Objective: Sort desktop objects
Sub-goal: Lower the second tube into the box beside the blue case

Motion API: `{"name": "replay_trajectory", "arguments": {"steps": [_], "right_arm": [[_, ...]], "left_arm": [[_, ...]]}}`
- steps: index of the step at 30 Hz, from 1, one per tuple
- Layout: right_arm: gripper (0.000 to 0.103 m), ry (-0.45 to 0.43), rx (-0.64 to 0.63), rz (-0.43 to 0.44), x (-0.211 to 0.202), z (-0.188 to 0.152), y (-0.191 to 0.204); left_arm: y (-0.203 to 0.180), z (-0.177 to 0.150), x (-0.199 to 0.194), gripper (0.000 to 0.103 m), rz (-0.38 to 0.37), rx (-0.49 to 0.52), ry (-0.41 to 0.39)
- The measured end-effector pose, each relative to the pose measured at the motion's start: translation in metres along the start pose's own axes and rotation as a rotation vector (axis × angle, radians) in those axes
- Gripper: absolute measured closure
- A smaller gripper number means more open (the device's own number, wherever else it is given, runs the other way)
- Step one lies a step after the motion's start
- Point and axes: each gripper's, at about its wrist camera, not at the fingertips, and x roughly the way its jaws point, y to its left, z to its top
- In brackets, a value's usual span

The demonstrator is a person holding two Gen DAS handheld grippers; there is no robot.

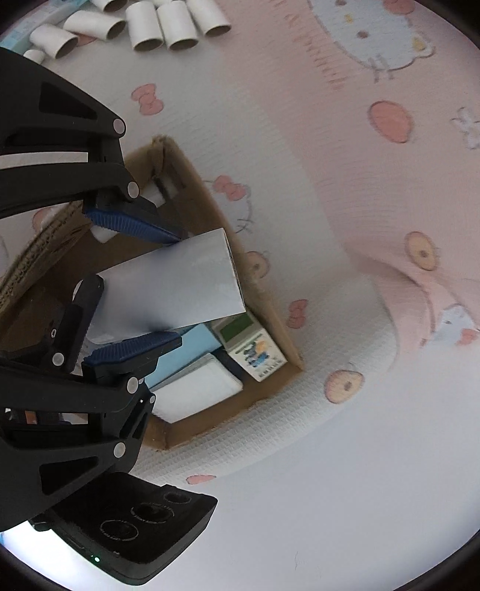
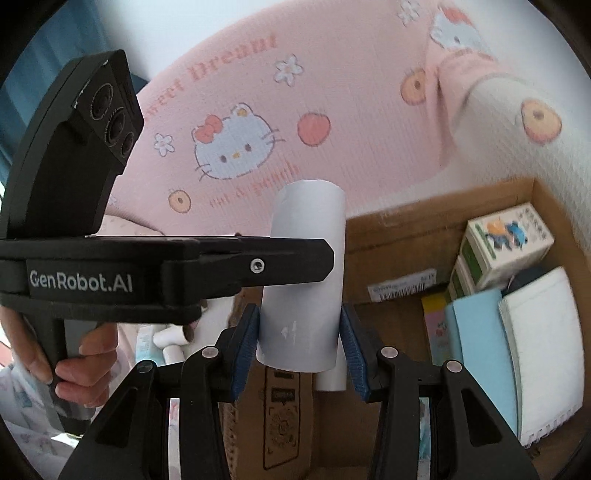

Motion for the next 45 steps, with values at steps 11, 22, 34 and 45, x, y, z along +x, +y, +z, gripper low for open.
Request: {"name": "replay_trajectory", "arguments": {"steps": [11,22,34,45], "right_arm": [[0.061,0.18,0.137,0.056,0.017,-0.011,-0.035],[0.062,0.267,0.153,0.008,0.028,-0.027,-0.04],[0.062,0.298,0.207,0.026,0.036,-0.037,-0.048],[0.061,0.305,0.184,-0.059,0.027,-0.033,-0.044]], "left_arm": [[-0.005,0.004,0.051,0.05,0.031,-0.015,0.19],[-0.015,-0.011,0.084,0.051,0.084,-0.04,0.283],[-0.02,-0.02,0.102,0.051,0.169,-0.057,0.276],[-0.007,-0.018,0.124,0.051,0.231,-0.133,0.356]]}}
